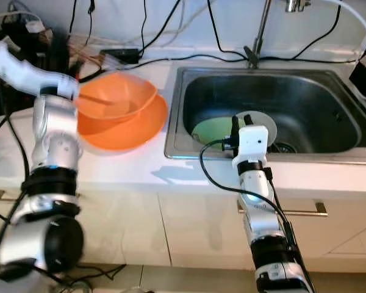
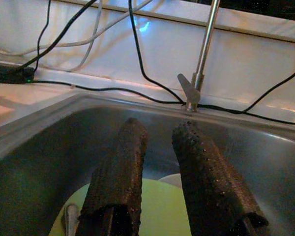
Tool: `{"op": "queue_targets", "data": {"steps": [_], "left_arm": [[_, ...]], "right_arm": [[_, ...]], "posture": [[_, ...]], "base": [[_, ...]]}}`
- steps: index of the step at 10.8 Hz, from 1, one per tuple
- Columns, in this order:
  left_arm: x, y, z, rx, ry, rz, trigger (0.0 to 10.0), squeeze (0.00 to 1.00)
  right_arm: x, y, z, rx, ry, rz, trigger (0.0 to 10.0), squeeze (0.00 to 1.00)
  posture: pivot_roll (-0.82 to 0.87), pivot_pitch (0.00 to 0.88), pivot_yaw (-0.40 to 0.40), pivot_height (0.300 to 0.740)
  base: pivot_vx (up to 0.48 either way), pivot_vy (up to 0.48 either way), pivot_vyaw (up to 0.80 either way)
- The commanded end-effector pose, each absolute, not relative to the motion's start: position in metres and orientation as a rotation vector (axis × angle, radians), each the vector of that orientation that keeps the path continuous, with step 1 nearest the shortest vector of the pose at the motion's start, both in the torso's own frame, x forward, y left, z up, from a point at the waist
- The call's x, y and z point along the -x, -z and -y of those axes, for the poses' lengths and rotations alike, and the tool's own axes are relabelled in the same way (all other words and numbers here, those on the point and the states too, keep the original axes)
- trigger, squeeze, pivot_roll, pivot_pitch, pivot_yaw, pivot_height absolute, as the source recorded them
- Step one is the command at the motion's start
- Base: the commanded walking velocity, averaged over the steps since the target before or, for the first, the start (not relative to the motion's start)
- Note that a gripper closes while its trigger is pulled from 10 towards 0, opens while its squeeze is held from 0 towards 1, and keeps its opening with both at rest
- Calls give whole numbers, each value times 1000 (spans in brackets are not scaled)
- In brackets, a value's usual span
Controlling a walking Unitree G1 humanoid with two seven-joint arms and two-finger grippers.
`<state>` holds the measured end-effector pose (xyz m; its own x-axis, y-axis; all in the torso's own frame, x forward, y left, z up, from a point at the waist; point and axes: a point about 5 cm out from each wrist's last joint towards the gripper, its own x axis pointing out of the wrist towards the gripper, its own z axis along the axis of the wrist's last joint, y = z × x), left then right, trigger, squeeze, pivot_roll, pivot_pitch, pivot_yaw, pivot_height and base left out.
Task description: Kitchen organization
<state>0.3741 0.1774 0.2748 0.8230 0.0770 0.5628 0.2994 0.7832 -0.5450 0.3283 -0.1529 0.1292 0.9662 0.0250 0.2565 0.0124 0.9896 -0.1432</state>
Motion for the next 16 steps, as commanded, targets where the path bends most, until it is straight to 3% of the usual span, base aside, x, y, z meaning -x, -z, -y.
{"op": "queue_targets", "data": {"steps": [1, 4, 6, 7, 8, 16], "left_arm": [[-368, -284, -163, 654, 207, 620, 10000, 0], [-357, -296, -121, 658, 398, 597, 10000, 0], [-359, -266, -92, 622, 455, 450, 10000, 0], [-356, -251, -76, 640, 478, 381, 10000, 0], [-355, -244, -70, 630, 487, 350, 10000, 0], [-354, -226, -62, 562, 480, 290, 10000, 0]], "right_arm": [[-327, -115, 156, 155, 2, 184, 10000, 0], [-329, -117, 156, 168, 0, 188, 10000, 0], [-330, -118, 158, 171, 5, 188, 10000, 0], [-330, -119, 159, 177, 5, 187, 10000, 263], [-330, -119, 161, 179, 3, 186, 10000, 1000], [-341, -157, 163, 277, -147, 283, 10000, 1000]], "posture": [[21, 0, 47, 740], [16, 0, 50, 740], [12, 0, 53, 740], [8, 0, 56, 740], [7, 0, 57, 740], [5, 0, 67, 740]], "base": [[0, 0, 0], [0, 0, 0], [0, 0, 0], [0, 0, 0], [0, 0, 0], [0, 0, 0]]}}
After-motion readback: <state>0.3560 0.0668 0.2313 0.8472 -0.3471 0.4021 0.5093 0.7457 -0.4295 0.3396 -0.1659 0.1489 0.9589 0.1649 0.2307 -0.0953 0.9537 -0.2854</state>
